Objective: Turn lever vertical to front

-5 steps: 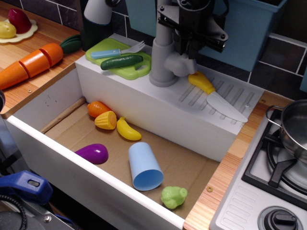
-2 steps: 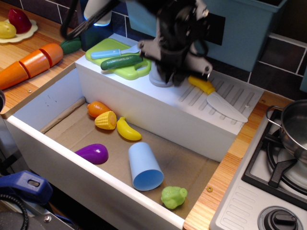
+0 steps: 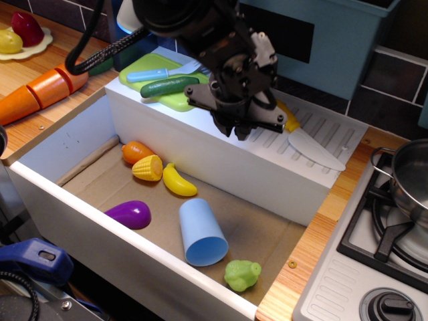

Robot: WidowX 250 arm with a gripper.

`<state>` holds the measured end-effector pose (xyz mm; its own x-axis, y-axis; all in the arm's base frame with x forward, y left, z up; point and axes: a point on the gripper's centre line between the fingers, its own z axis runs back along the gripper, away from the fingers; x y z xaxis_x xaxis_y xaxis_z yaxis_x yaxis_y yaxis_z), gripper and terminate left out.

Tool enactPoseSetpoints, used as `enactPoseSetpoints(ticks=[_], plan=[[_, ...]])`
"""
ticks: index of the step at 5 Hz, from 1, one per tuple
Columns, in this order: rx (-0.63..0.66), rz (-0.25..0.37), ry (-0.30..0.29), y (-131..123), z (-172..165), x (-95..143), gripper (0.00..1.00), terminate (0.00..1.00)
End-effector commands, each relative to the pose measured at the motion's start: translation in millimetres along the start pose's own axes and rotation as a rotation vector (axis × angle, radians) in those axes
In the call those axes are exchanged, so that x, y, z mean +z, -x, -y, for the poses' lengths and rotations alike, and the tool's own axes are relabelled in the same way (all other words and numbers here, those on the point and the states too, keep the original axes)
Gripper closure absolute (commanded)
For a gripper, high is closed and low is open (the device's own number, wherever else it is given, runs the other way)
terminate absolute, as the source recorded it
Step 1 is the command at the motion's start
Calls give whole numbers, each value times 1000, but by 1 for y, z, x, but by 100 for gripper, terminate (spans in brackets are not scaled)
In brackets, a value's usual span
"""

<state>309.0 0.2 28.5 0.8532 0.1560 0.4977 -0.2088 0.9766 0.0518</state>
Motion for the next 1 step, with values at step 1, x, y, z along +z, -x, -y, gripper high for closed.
enactPoseSetpoints(ticks=[1], plan=[[-16,2,-5,12,-2,-9,100,100]])
